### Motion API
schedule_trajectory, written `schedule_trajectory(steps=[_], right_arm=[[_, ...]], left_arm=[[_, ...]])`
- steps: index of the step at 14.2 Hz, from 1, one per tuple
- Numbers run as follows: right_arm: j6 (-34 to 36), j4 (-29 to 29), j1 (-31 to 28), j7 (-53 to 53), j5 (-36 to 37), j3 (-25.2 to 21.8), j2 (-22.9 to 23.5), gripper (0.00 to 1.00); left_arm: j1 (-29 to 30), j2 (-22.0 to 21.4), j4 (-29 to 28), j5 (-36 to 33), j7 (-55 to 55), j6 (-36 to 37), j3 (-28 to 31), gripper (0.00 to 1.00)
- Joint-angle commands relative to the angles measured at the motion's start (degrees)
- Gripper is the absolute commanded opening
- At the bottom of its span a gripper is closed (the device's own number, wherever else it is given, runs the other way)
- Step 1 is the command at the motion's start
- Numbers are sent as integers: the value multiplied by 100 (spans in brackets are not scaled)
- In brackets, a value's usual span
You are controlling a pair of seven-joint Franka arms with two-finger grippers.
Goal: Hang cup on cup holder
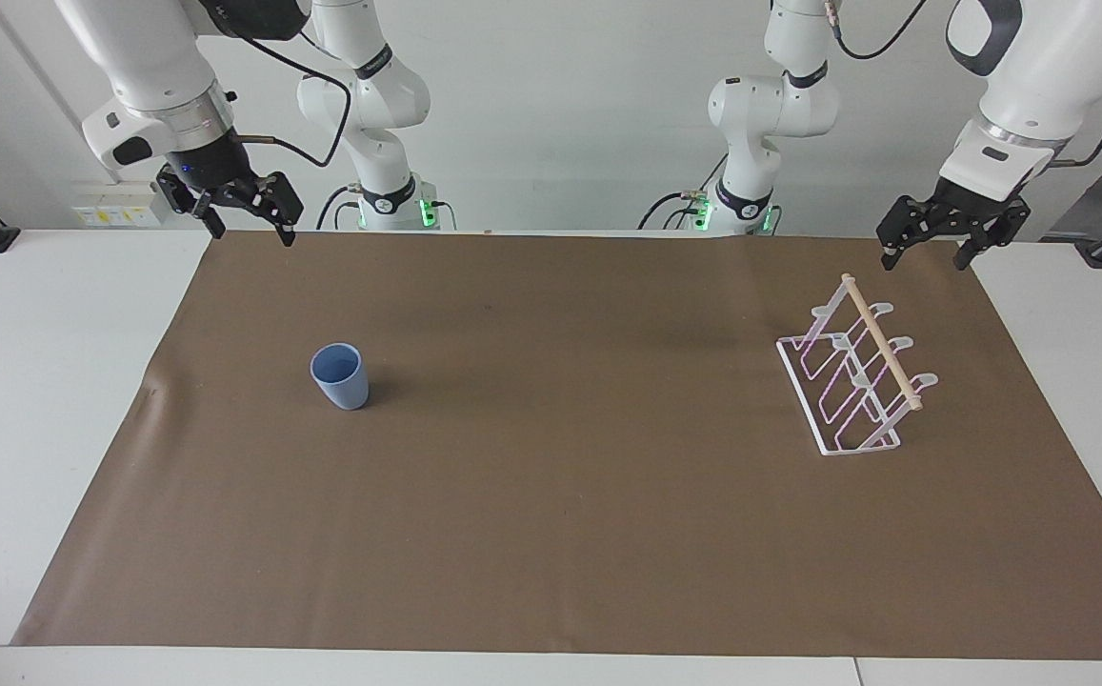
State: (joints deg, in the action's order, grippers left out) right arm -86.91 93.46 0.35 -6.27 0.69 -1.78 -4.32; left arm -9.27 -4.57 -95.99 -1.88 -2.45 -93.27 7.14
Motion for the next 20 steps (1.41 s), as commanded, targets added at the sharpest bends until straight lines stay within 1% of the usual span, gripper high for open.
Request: schedule_trajectory(steps=[1,10,14,18,20], right_arm=[[-45,173,-1,144,-16,2,-148,100],[-71,252,-18,109,-25,2,-175,100],[-89,462,-27,117,-25,11,-280,100],[-387,630,-62,188,-25,2,-350,100],[-702,910,-79,301,-34,-6,-429,100]], left_arm=[[21,-62,-69,47,34,-33,-2,100],[21,-53,-69,47,42,-33,-2,100],[21,-62,-69,47,42,-25,-2,100],[21,-53,-69,47,34,-16,-2,100],[21,-62,-69,47,34,-7,-2,100]])
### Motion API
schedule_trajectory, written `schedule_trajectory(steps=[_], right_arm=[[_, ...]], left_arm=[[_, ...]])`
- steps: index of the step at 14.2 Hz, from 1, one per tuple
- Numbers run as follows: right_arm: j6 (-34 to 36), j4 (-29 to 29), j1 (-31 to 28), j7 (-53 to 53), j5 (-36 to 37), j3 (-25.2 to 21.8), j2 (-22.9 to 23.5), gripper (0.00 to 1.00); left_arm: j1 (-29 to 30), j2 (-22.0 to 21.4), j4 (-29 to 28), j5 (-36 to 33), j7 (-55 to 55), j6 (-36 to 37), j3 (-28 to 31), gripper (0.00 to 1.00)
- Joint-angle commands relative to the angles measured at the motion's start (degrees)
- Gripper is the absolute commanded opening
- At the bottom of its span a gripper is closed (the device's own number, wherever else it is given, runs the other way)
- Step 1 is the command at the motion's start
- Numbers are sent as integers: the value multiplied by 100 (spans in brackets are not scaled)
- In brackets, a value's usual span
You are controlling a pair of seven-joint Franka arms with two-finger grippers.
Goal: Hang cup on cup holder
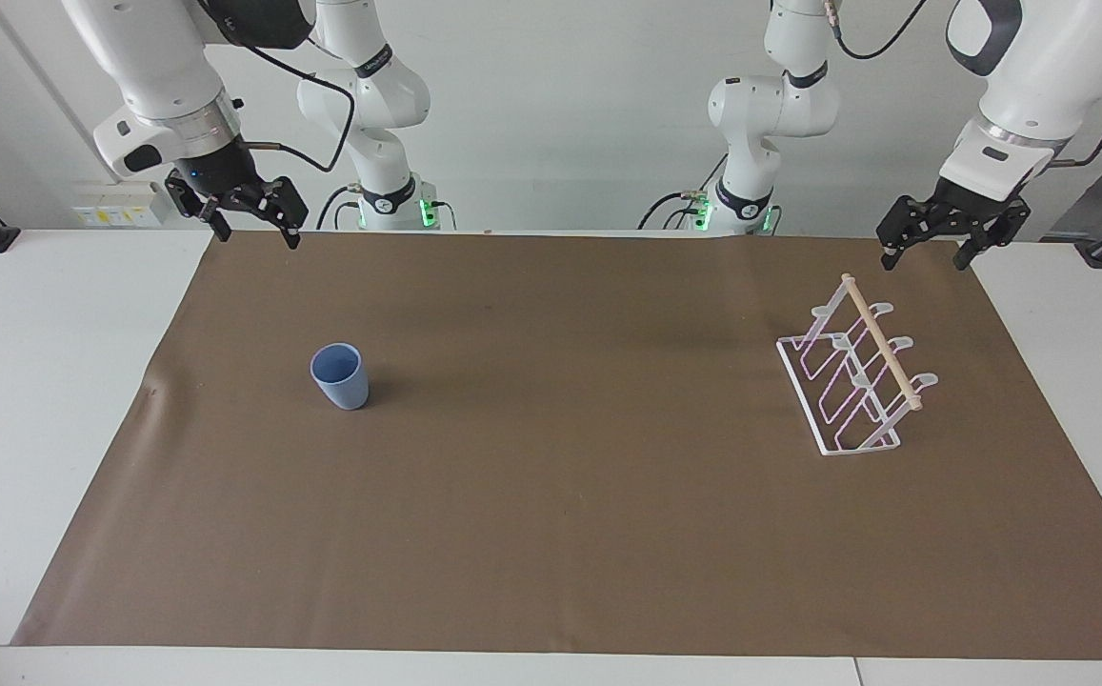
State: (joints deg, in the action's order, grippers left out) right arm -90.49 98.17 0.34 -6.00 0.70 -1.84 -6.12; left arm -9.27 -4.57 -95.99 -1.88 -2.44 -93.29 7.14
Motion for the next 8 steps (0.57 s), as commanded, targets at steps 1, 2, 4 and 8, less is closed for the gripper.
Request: schedule_trajectory(steps=[1,2,4,8], right_arm=[[-616,544,-78,423,-35,-1,-241,100],[-889,641,-69,477,-43,-1,-171,100],[-1241,843,-16,512,-78,-1,5,100],[-2084,1527,-86,1082,-123,-1,128,100]], left_arm=[[21,-53,-69,47,33,-5,-2,100],[21,-62,-69,47,33,21,-2,100],[21,-62,-69,47,33,30,-2,100],[21,-62,-69,47,33,47,-2,100]])
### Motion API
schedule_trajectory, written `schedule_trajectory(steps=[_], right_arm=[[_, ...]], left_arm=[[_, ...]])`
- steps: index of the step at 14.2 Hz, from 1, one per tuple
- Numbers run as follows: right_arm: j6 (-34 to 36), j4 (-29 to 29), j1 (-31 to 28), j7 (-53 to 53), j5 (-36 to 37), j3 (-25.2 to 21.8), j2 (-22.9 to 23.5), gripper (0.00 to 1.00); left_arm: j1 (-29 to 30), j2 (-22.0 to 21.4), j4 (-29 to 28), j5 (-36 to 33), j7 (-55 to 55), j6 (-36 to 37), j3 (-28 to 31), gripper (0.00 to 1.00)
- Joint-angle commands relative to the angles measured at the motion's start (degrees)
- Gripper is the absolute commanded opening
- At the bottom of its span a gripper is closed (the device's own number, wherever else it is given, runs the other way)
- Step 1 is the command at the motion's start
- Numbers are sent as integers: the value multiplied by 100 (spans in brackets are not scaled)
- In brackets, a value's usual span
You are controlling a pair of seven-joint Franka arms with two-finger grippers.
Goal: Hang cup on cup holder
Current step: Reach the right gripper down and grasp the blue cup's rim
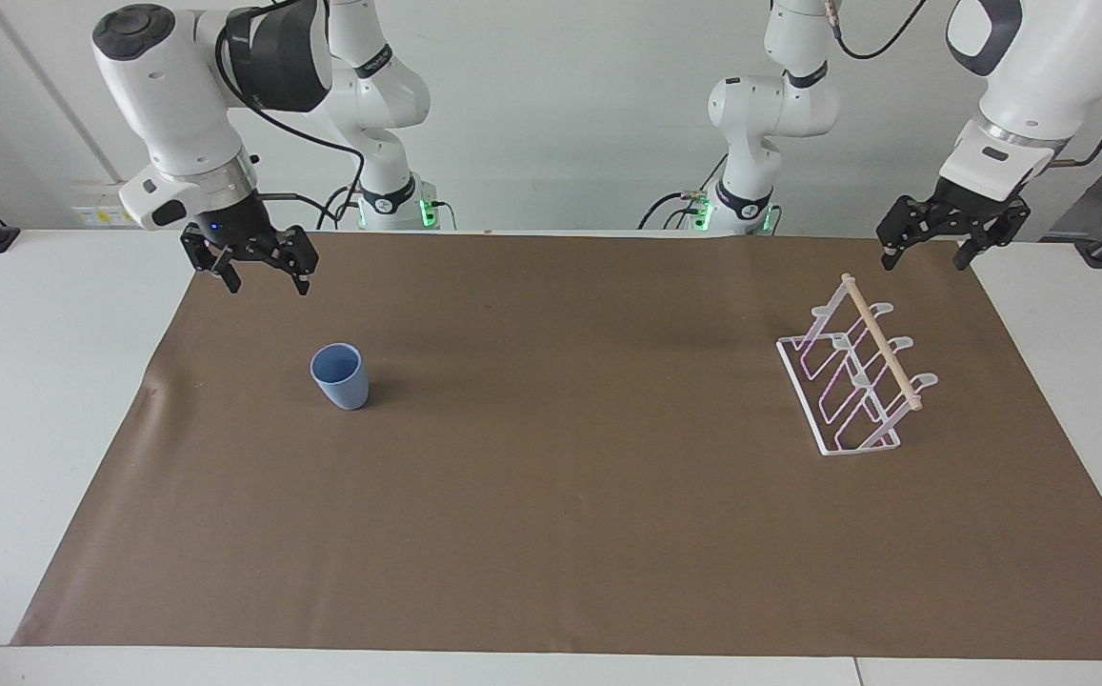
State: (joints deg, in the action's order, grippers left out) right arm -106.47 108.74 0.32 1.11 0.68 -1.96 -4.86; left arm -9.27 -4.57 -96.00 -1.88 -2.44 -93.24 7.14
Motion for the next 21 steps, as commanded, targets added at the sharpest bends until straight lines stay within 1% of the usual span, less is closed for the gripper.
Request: schedule_trajectory(steps=[1,2,4,5,6,8,11,12,13,14,15,18,21], right_arm=[[-750,690,-102,477,-121,11,81,100],[-952,806,-128,583,-121,11,203,100],[-1190,851,-137,829,-121,11,642,100],[-1461,999,-137,1039,-121,11,714,100],[-1734,1192,-155,1241,-121,11,732,100],[-2349,1587,-225,1296,-147,11,749,100],[-2431,1685,-234,1331,-147,11,758,100],[-2518,1799,-234,1331,-147,20,776,95],[-2597,1800,-234,1322,-147,20,802,49],[-2589,1800,-234,1305,-147,20,811,17],[-2580,1791,-234,1287,-156,20,811,0],[-2510,1756,-199,1137,-498,20,828,0],[-2353,1651,-190,1041,-534,20,837,0]], left_arm=[[21,-62,-68,47,33,43,-2,100],[21,-62,-68,47,33,25,-2,100],[21,-62,-68,47,33,34,-2,100],[13,-62,-68,47,42,25,-2,100],[13,-62,-68,47,51,8,-2,100],[13,-62,-68,47,51,-19,-2,100],[-40,-53,-68,47,60,-45,-2,100],[-32,-53,-68,47,51,-45,-2,100],[-31,-53,-68,47,60,-45,-2,100],[-40,-53,-68,47,60,-54,-2,100],[-40,-53,-68,47,60,-54,-11,100],[-40,-53,-68,47,51,-54,-2,100],[-49,-53,-68,47,33,-54,-11,100]])
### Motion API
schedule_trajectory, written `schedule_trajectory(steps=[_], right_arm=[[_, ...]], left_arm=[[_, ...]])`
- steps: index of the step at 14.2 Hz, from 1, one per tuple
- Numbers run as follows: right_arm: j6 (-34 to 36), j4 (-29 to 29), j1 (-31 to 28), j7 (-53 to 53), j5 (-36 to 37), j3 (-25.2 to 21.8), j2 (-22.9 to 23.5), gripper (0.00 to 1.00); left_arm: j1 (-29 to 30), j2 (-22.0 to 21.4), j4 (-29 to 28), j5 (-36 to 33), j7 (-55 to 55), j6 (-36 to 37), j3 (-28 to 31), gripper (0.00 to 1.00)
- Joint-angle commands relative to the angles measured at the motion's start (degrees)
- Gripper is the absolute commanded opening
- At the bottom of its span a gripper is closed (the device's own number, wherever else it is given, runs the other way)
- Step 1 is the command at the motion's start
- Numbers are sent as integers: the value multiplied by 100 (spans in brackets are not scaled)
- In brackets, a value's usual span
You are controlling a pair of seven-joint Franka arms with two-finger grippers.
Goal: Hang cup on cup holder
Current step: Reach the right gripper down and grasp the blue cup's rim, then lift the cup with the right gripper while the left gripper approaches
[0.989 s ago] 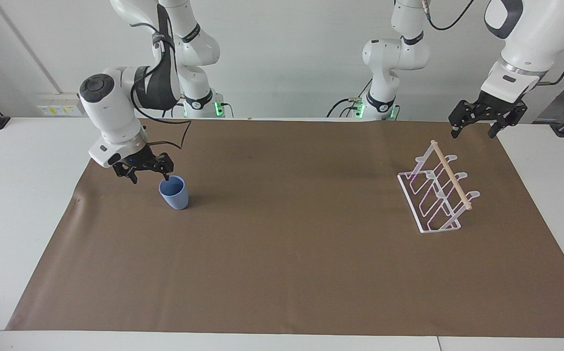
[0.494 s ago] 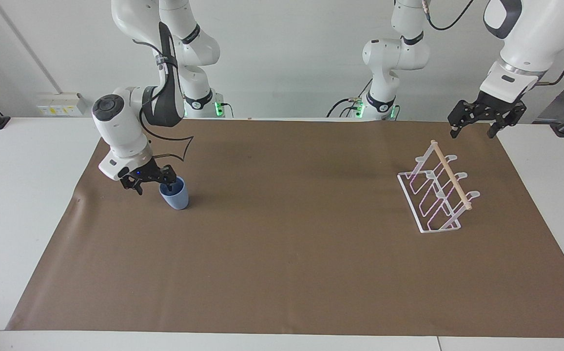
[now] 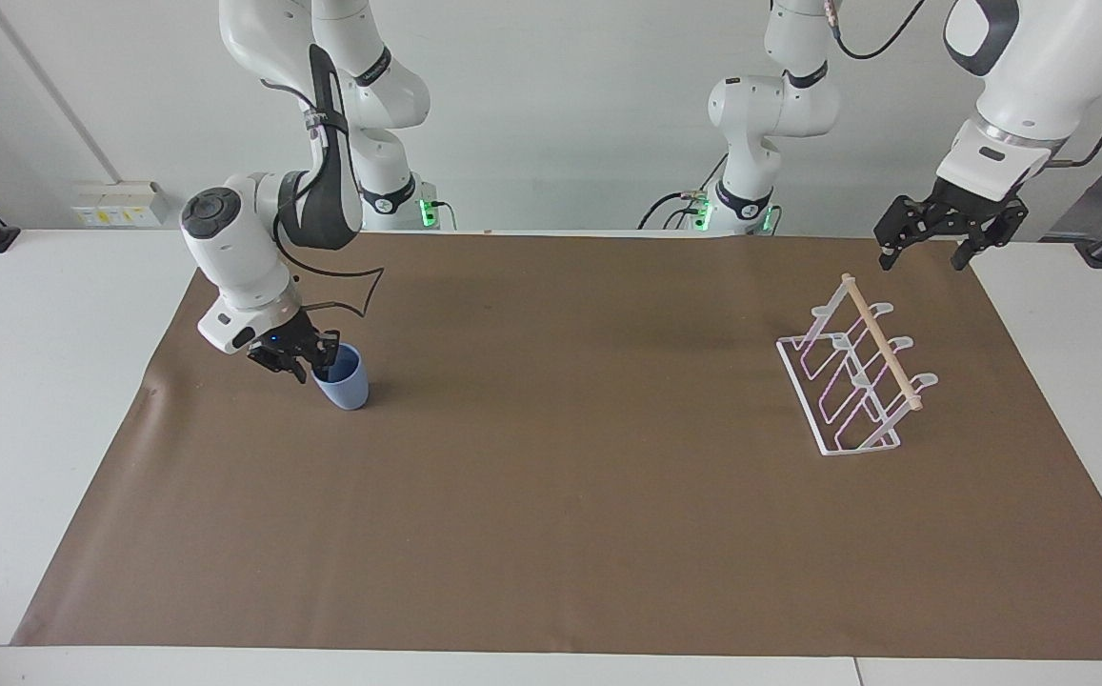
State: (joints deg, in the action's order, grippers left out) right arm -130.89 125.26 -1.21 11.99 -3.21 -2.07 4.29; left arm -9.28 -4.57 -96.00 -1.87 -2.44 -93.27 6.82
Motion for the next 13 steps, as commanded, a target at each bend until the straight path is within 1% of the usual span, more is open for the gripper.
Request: schedule_trajectory(steps=[1,5,6,8,9,11,12,13], right_arm=[[368,-211,-11,-135,-310,40,-16,0],[1406,-1213,50,-136,-934,93,55,0],[1617,-1389,77,-153,-1249,93,55,0],[1733,-1548,86,-249,-2171,93,-24,0],[1786,-1627,86,-459,-2480,102,-50,0],[2171,-1934,121,-505,-2631,267,-16,0],[2321,-2014,121,-540,-2989,390,-33,0],[2427,-2006,121,-540,-3628,426,-51,0]], left_arm=[[-48,-53,-68,46,33,-51,22,100],[-39,-62,-68,46,33,-51,22,100],[-39,-62,-68,46,42,-51,22,100],[-39,-53,-68,46,59,-59,22,100],[-39,-53,-68,46,59,-85,30,100],[22,-53,-68,46,59,-103,30,100],[22,-62,-77,46,68,-95,30,100],[5,-53,-85,46,51,-121,22,100]])
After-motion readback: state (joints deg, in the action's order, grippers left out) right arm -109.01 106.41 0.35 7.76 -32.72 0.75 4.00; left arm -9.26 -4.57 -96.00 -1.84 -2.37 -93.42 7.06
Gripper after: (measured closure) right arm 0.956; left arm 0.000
